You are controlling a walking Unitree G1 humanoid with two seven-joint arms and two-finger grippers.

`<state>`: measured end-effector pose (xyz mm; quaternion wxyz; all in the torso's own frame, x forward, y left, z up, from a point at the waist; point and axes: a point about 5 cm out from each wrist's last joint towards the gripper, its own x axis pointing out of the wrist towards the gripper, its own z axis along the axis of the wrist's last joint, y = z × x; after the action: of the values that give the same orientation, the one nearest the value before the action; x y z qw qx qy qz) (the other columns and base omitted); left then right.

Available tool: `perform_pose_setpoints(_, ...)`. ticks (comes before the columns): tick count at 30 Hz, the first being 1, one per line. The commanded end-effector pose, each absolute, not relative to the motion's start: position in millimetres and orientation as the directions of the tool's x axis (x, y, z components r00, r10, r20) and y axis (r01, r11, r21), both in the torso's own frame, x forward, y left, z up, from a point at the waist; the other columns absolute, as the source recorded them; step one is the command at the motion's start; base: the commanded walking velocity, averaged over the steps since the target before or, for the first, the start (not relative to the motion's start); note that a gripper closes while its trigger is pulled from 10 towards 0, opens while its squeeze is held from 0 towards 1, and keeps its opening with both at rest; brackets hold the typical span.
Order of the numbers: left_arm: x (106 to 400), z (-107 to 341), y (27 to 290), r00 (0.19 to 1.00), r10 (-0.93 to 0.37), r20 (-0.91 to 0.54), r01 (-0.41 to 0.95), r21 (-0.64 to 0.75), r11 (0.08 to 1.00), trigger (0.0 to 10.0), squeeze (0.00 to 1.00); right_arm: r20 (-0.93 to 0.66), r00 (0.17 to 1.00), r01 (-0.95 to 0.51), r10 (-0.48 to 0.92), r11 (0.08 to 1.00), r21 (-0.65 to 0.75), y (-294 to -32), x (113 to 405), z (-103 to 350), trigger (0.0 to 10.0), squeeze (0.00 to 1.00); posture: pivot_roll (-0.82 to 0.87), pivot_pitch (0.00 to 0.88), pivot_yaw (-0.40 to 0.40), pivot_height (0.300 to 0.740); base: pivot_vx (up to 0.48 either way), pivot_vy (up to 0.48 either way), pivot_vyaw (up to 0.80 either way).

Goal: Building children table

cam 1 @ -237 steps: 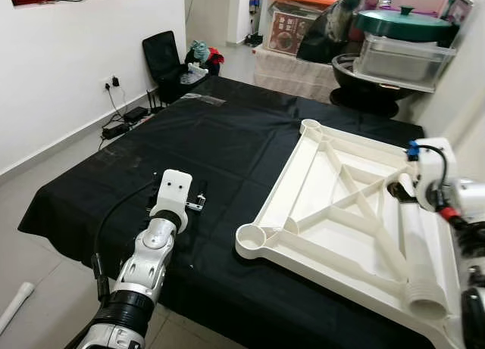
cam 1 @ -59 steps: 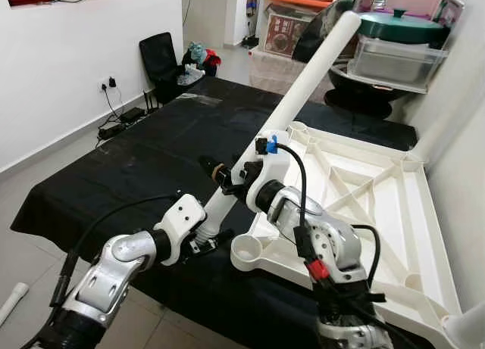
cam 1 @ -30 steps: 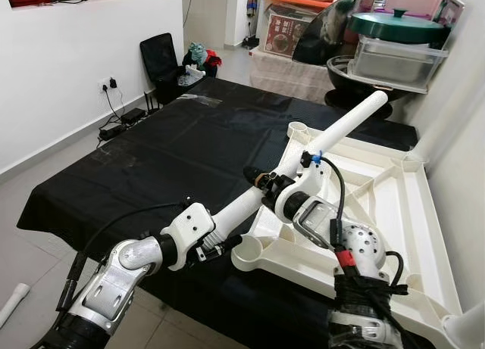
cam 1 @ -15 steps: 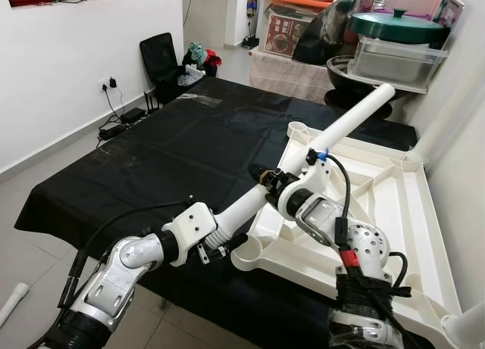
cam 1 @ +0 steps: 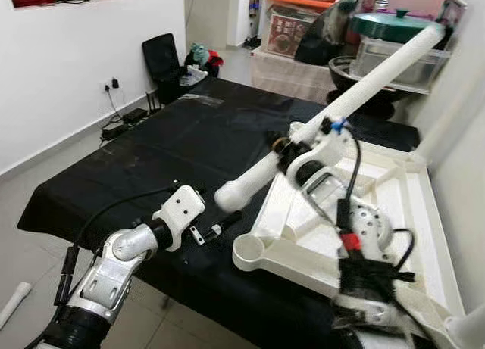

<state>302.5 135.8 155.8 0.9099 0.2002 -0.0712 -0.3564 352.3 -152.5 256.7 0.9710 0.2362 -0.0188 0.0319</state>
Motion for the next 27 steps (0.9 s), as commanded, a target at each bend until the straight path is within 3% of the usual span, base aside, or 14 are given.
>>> perform_pose_setpoints(1,301,150,140,0.767,-0.641,-0.023,0.598,0.386,0.702,10.0,1.00,0.143,0.988,0.003,-0.056,0.937,0.350,-170,348,266,0.0,0.00,0.06,0.000,-0.099,0.740,0.000,0.000,0.00)
perform_pose_setpoints(8,300,141,145,0.815,-0.579,-0.035,0.555,0.335,0.761,10.0,1.00,0.164,0.982,0.041,-0.092,0.956,0.291,-180,340,261,0.0,0.00,0.06,0.000,-0.099,0.740,0.000,0.000,0.00)
perform_pose_setpoints(9,297,137,146,0.827,-0.560,-0.048,0.545,0.313,0.778,10.0,0.75,0.146,0.988,0.017,-0.059,0.963,0.271,-180,334,252,0.0,0.00,0.06,0.000,-0.097,0.740,0.000,0.000,0.00)
perform_pose_setpoints(10,295,133,150,0.839,-0.540,-0.058,0.533,0.287,0.796,10.0,0.31,0.118,0.993,-0.030,0.000,0.967,0.254,-179,327,243,0.0,0.00,0.05,0.000,-0.096,0.740,0.000,0.000,0.00)
perform_pose_setpoints(11,295,133,150,0.839,-0.540,-0.058,0.533,0.287,0.796,10.0,0.31,0.118,0.993,-0.030,0.000,0.967,0.254,-179,327,243,0.0,0.00,0.05,0.000,-0.096,0.740,0.000,0.000,0.00)
perform_pose_setpoints(12,293,131,153,0.849,-0.525,-0.063,0.522,0.258,0.813,10.0,0.00,0.105,0.993,-0.074,0.050,0.968,0.240,-178,321,238,0.0,0.00,0.05,0.000,-0.096,0.740,0.000,0.000,0.00)
perform_pose_setpoints(20,290,126,186,0.907,-0.410,-0.095,0.420,0.181,0.889,10.0,0.00,0.124,0.966,-0.241,0.225,0.963,0.125,-185,298,230,0.0,0.00,0.05,0.000,-0.092,0.740,0.000,0.000,0.00)
perform_pose_setpoints(27,284,121,179,0.897,-0.428,-0.111,0.441,0.169,0.881,10.0,0.00,0.130,0.951,-0.297,0.282,0.947,0.124,-174,292,226,0.0,0.00,0.05,0.000,-0.088,0.740,0.000,0.000,0.00)
